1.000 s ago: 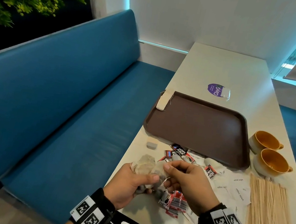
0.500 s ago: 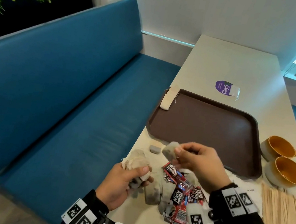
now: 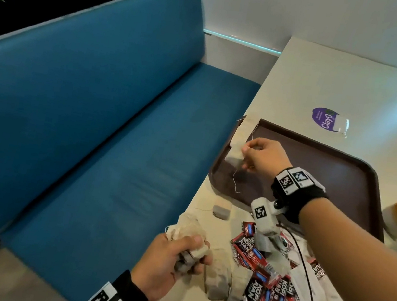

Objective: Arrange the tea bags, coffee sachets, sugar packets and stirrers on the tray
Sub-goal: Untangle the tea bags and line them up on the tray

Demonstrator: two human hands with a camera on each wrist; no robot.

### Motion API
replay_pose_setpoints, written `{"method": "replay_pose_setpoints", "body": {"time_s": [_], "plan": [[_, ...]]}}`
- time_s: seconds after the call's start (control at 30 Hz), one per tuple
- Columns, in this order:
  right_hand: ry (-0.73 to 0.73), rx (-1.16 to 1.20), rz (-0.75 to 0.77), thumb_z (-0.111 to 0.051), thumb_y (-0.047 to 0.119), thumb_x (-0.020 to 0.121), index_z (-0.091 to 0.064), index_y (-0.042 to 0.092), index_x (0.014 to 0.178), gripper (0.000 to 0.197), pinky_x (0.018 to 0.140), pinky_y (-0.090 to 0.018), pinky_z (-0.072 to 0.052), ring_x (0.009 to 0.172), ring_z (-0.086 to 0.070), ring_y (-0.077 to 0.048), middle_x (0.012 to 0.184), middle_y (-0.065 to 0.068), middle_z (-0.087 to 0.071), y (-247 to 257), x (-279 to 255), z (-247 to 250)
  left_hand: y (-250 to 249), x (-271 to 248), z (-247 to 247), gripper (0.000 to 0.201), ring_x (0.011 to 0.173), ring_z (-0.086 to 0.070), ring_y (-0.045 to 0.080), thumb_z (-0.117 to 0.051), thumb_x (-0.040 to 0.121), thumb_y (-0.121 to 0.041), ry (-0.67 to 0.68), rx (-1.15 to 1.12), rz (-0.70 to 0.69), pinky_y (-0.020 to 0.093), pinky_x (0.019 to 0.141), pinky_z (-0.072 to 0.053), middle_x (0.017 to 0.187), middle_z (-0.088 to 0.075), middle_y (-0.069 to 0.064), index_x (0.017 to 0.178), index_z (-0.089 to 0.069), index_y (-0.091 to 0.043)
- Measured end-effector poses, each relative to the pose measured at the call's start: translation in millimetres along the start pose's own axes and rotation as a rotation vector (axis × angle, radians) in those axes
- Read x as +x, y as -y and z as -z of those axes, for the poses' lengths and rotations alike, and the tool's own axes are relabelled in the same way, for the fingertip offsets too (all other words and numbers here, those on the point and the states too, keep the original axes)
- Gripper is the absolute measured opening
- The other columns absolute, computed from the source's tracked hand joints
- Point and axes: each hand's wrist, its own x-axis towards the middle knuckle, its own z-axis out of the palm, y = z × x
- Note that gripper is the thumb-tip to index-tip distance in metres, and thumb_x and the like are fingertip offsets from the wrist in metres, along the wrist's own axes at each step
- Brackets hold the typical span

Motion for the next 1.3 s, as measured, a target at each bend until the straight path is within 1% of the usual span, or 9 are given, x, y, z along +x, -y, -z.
{"method": "replay_pose_setpoints", "body": {"time_s": [0.13,0.33,0.53,0.63,0.7,0.9,1.13,1.2,1.3], "plan": [[0.166,-0.17,-0.059,-0.062,0.013,0.098,-0.063,0.01,0.09,0.009,0.06,-0.032,-0.055,0.061,-0.067,-0.022,0.072,-0.008,-0.066,-6,22,-7,2,2,3,0.019,0.062,-0.061,0.03,-0.067,0.093,-0.012,0.028,0.052,0.0,0.032,0.054,-0.052,0.087,-0.067,0.033,0.097,-0.072,0.006],[0.028,-0.158,-0.064,-0.065,0.014,0.097,-0.064,0.013,0.082,0.015,0.059,-0.034,-0.059,0.062,-0.062,-0.023,0.076,-0.013,-0.066,-12,60,-11,-3,4,6,0.041,0.058,-0.06,0.029,-0.075,0.081,-0.023,0.077,0.082,0.032,0.031,0.055,-0.052,0.086,-0.068,0.033,0.103,-0.07,0.012],[-0.03,-0.172,-0.037,-0.067,0.016,0.096,-0.064,0.018,0.087,0.01,0.064,-0.043,-0.063,0.063,-0.064,-0.023,0.082,-0.011,-0.065,-9,76,-11,-3,5,6,0.03,0.059,-0.061,0.029,-0.075,0.088,-0.018,0.078,0.095,0.045,0.03,0.053,-0.052,0.086,-0.068,0.033,0.099,-0.071,0.009],[-0.124,-0.192,0.011,-0.073,0.015,0.09,-0.06,0.02,0.095,0.015,0.059,-0.042,-0.063,0.066,-0.066,-0.023,0.089,-0.007,-0.061,-8,74,-10,-2,6,8,0.029,0.06,-0.059,0.029,-0.077,0.087,-0.02,0.085,0.108,0.041,0.031,0.056,-0.053,0.086,-0.068,0.033,0.096,-0.073,0.007],[-0.078,-0.251,0.043,-0.078,0.016,0.085,-0.063,0.017,0.093,0.017,0.06,-0.045,-0.063,0.065,-0.066,-0.024,0.082,-0.007,-0.063,-9,70,-11,-2,6,8,0.031,0.059,-0.06,0.029,-0.078,0.085,-0.021,0.088,0.108,0.038,0.031,0.055,-0.053,0.086,-0.068,0.034,0.097,-0.073,0.008],[0.028,-0.412,0.052,-0.089,0.034,0.074,-0.074,0.022,0.093,0.028,0.08,-0.042,-0.061,0.084,-0.07,-0.023,0.081,0.002,-0.064,-14,68,-13,0,8,9,0.037,0.06,-0.061,0.029,-0.076,0.081,-0.025,0.09,0.098,0.03,0.032,0.057,-0.054,0.087,-0.068,0.034,0.098,-0.072,0.008],[0.03,-0.319,0.045,-0.081,0.025,0.084,-0.072,0.021,0.095,0.014,0.076,-0.047,-0.063,0.074,-0.069,-0.026,0.088,-0.011,-0.072,-6,55,-4,1,7,7,0.035,0.059,-0.063,0.029,-0.081,0.082,-0.018,0.073,0.084,0.006,0.031,0.056,-0.054,0.086,-0.068,0.033,0.1,-0.071,0.011],[-0.023,-0.276,0.101,-0.078,0.025,0.086,-0.072,0.023,0.092,0.009,0.082,-0.042,-0.06,0.078,-0.068,-0.024,0.089,-0.007,-0.072,0,37,3,0,5,5,0.034,0.059,-0.065,0.028,-0.077,0.082,-0.015,0.059,0.08,-0.001,0.03,0.055,-0.055,0.086,-0.068,0.032,0.1,-0.07,0.012],[-0.004,-0.202,0.149,-0.077,0.025,0.088,-0.074,0.024,0.093,0.006,0.079,-0.034,-0.054,0.072,-0.064,-0.013,0.088,-0.005,-0.073,11,-10,12,-2,2,1,0.029,0.06,-0.066,0.028,-0.074,0.081,-0.018,0.04,0.105,-0.003,0.03,0.057,-0.056,0.085,-0.069,0.032,0.097,-0.072,0.007]]}}
